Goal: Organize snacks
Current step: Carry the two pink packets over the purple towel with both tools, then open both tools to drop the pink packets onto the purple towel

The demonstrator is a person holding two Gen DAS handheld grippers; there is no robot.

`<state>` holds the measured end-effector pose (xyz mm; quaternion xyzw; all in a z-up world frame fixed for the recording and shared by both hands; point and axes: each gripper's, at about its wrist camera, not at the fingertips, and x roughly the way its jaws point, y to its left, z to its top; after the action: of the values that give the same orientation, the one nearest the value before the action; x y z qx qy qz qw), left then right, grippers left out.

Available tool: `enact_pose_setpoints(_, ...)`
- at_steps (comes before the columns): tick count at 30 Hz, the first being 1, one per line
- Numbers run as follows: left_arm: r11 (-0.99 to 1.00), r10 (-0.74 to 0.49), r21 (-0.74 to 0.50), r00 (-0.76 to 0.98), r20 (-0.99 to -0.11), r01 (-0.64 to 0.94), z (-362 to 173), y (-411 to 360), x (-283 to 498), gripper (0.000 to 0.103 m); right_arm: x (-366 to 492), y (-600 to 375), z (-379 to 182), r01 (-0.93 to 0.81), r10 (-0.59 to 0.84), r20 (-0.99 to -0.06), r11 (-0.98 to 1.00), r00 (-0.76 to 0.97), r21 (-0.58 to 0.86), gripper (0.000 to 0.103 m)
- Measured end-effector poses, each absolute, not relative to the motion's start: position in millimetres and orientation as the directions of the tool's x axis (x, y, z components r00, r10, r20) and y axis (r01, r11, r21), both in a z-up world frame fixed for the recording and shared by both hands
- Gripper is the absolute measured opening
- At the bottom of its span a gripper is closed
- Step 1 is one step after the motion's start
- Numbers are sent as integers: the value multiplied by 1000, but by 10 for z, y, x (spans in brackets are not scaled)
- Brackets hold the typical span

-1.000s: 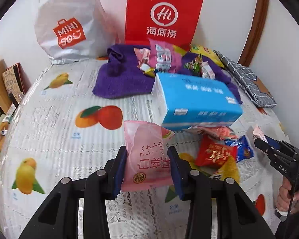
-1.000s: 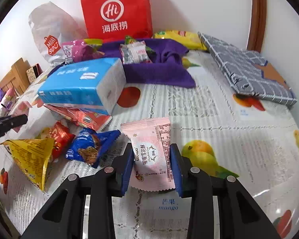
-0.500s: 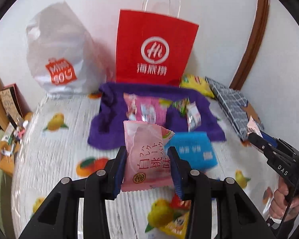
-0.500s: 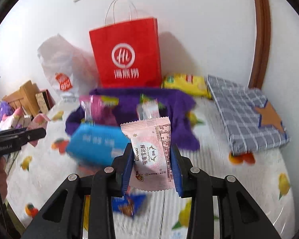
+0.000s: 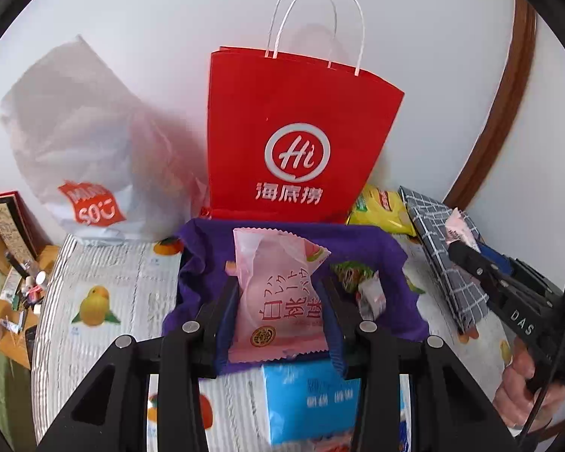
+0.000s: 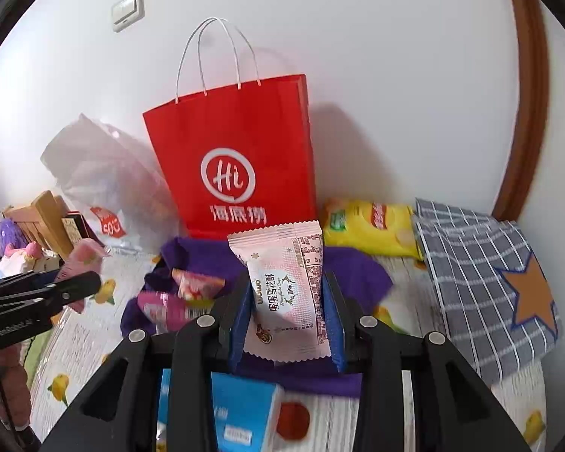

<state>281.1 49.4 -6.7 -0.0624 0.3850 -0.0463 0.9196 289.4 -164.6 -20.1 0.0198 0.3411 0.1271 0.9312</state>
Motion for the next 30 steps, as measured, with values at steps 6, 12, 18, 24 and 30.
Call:
enact_pose_setpoints(6, 992, -118, -121, 692, -713, 44, -114, 432, 3182, 39, 3212, -1657, -227, -226, 257, -624, 965, 738, 130, 36)
enact_pose_setpoints(12, 984, -136, -181, 677, -723, 5, -327, 578, 3432, 39, 3509, -1653, -581, -237, 256, -683, 963, 684, 124, 36)
enact_pose_setpoints(18, 983, -106, -175, 637, -764, -46, -537, 745, 3572, 39, 3691, -1706, -843, -222, 226, -733, 969, 641, 105, 36)
enact_pose_setpoints(24, 982, -112, -185, 644, -757, -46, -509, 807, 3571, 39, 3809, -1771, -1076, -202, 203, -783, 974, 588, 101, 36)
enact_pose_setpoints(30, 982, -104, -181, 642, -760, -54, -522, 822, 3573, 39, 3886, -1769, -1249, -195, 182, -817, 977, 547, 87, 36)
